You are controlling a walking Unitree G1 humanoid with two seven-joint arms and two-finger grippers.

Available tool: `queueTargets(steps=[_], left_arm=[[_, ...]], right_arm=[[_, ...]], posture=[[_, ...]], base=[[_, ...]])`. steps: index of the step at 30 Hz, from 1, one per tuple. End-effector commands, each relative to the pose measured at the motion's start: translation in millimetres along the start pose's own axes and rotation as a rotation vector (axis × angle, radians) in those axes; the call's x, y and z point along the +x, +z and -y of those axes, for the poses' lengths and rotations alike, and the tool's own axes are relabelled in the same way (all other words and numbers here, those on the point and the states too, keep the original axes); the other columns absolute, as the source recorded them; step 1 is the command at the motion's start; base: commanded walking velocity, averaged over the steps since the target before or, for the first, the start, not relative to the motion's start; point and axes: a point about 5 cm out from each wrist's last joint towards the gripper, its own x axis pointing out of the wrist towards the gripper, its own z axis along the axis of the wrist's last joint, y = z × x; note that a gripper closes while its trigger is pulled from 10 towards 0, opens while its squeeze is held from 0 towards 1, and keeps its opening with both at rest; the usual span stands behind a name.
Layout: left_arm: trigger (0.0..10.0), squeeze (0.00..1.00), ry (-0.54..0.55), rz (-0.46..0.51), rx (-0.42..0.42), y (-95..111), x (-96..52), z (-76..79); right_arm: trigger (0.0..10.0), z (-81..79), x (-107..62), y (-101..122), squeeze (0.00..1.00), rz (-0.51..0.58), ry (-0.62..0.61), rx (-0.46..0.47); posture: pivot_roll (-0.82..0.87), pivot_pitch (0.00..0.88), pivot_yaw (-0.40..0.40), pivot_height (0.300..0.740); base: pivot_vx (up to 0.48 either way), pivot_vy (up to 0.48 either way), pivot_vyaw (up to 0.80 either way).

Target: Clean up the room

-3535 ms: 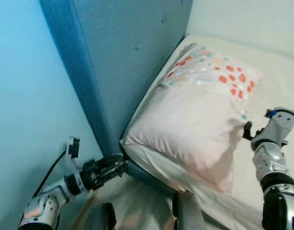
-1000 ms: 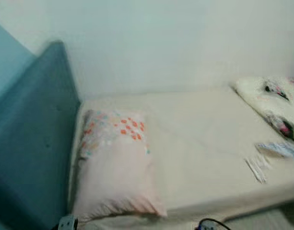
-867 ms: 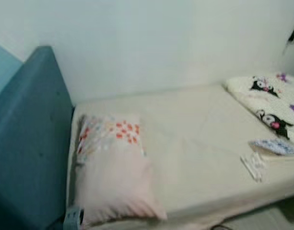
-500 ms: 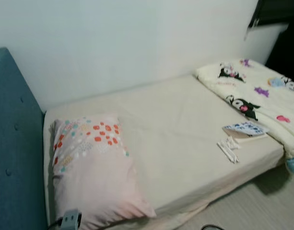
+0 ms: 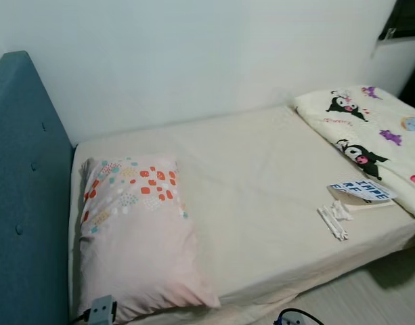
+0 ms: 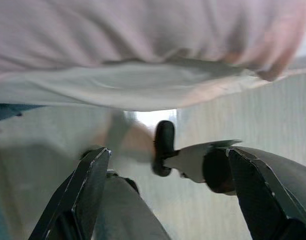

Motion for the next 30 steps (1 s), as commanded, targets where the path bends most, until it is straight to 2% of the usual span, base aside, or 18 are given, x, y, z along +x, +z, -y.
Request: queueTargets(steps=[1, 9, 11, 13, 15, 20, 30], left_arm=[[10.0, 0.0, -0.004, -0.006, -0.03, -2, 0.4, 1.2], [10.0, 0.0, -0.013, -0.004, -0.039, 0, 1.7, 3.3], [10.0, 0.0, -0.019, 0.0, -0.04, 1, 2.4, 4.6], [10.0, 0.0, -0.019, 0.0, -0.04, 1, 2.4, 4.6], [10.0, 0.0, -0.024, 0.006, -0.044, 3, 3.2, 5.7], [10.0, 0.0, -0.033, 0.013, -0.048, 6, 4.2, 7.5], [10.0, 0.0, -0.056, 0.028, -0.047, 11, 5.9, 10.8]], right_arm=[[10.0, -22.4, 0.0, 7, 0.0, 0.018, 0.059, 0.012], [10.0, -21.2, 0.1, 35, 0.0, 0.088, 0.056, 0.022], [10.0, -6.0, 0.2, 35, 0.0, 0.107, 0.049, 0.038], [10.0, -6.0, 0.2, 35, 0.0, 0.107, 0.049, 0.038], [10.0, 7.4, -0.3, 30, 0.0, 0.116, 0.044, 0.042], [10.0, 13.4, -0.7, 26, 0.0, 0.121, 0.044, 0.038], [10.0, 4.5, -0.7, 37, 0.0, 0.149, 0.067, 0.035]], posture=[[-0.08, 0.045, 0.021, 0.74], [-0.09, 0.052, 0.03, 0.74], [-0.09, 0.053, 0.03, 0.74], [-0.09, 0.053, 0.03, 0.74], [-0.09, 0.051, 0.028, 0.74], [-0.09, 0.049, 0.028, 0.74], [-0.08, 0.039, 0.034, 0.74]], base=[[0.0, -0.446, 0.0], [0.0, -0.447, 0.0], [0.0, -0.442, 0.0], [0.0, -0.442, 0.0], [0.0, -0.439, 0.0], [0.0, -0.436, 0.0], [0.0, -0.428, 0.0]])
